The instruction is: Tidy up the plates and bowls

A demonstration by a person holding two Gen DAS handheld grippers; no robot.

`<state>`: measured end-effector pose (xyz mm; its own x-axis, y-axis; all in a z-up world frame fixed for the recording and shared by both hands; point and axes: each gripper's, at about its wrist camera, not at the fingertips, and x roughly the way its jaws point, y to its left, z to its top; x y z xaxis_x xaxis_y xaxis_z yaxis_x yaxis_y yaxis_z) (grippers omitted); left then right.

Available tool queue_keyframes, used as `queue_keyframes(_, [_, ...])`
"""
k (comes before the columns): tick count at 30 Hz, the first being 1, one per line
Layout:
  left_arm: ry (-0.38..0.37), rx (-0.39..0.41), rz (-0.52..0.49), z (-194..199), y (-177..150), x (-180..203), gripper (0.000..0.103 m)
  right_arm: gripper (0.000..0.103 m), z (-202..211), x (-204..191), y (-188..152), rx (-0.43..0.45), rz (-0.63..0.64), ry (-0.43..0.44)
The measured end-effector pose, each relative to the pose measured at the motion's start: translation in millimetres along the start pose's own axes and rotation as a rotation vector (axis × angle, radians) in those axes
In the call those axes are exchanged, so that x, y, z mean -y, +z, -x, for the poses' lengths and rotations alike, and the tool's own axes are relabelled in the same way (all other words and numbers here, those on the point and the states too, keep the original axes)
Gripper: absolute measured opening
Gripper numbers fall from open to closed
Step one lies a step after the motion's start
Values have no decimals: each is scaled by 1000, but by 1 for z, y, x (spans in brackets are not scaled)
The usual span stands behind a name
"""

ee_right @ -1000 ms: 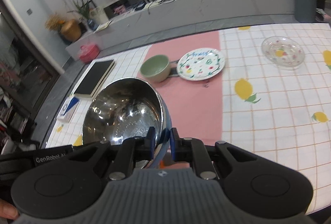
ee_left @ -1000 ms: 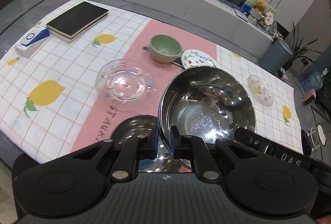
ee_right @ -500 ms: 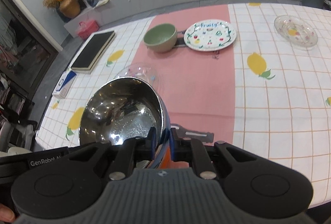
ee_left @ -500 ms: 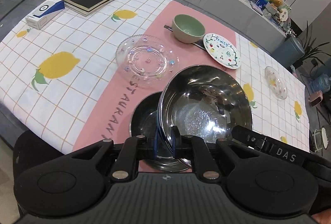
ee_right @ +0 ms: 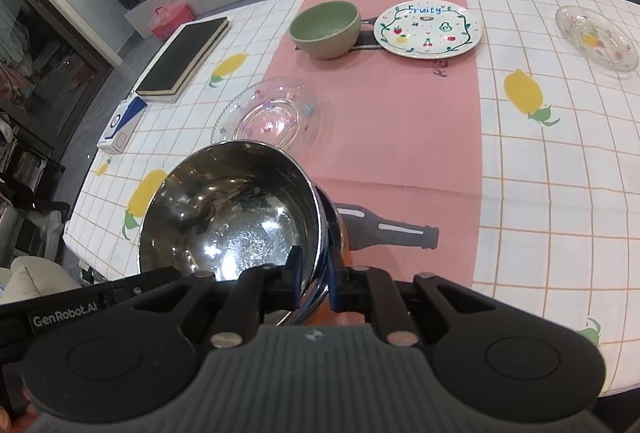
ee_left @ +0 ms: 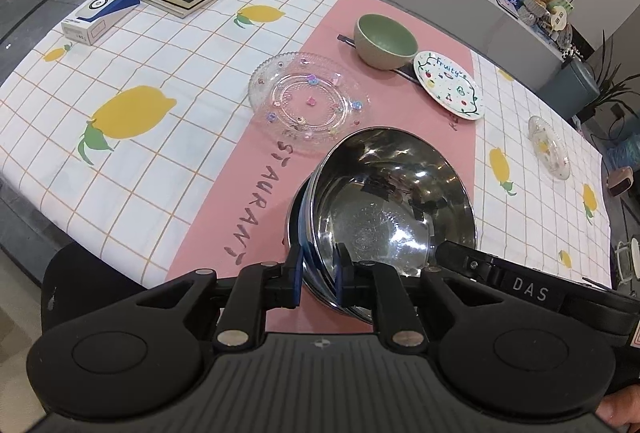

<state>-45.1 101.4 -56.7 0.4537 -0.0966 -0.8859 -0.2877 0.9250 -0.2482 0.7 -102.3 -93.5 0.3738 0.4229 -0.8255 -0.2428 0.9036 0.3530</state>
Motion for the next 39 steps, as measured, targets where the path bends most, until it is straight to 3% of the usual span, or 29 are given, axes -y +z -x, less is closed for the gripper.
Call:
queue_keyframes(19, [-1,-50,12,-19,-1,-5,19,13,-16,-5,2,-16,33,-46])
queue_keyframes(31, [1,-14,-12,-11,3,-2,21,26,-11,-11,4,10,64,-47])
queue_keyframes(32, [3,-8,-16,-10,4,-2,21,31,-9,-12,5,16,67,-48])
queue_keyframes(39, [25,59,-94,4,14,5,26,39,7,-11,15,70,77,-49])
